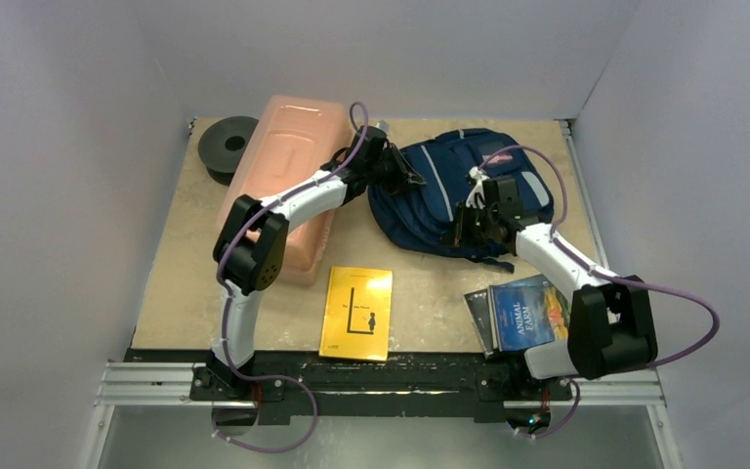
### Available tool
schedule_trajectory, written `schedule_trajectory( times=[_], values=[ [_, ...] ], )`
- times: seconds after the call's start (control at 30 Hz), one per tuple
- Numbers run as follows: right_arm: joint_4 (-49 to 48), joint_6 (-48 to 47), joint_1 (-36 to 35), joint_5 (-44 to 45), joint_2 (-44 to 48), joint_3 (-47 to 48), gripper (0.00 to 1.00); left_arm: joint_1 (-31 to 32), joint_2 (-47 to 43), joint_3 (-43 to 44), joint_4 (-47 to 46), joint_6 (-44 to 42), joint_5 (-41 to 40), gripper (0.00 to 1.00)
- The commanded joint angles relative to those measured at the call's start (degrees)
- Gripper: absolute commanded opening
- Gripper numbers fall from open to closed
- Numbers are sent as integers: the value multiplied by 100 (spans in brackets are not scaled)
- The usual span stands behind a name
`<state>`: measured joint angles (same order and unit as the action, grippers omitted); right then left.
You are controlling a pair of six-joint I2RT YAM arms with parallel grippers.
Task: Pack the student bag
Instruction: Unzip the student bag at the center of the board.
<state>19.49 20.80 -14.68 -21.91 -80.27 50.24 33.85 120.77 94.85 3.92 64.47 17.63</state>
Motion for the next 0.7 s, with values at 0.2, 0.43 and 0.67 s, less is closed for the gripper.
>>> schedule_trajectory(
  times=[0.2, 0.43, 0.67],
  values=[
    [-116, 999, -117, -771, 1, -289, 24, 195, -454, -20, -488, -663, -193, 18],
    [117, 926, 1210, -462, 1181, -790, 77, 200, -1409, -107, 1353, -2072, -194, 54],
    [555, 1878, 1791, 517, 1013, -908, 82, 883, -2142, -593, 2322, -3169, -958, 57]
  ],
)
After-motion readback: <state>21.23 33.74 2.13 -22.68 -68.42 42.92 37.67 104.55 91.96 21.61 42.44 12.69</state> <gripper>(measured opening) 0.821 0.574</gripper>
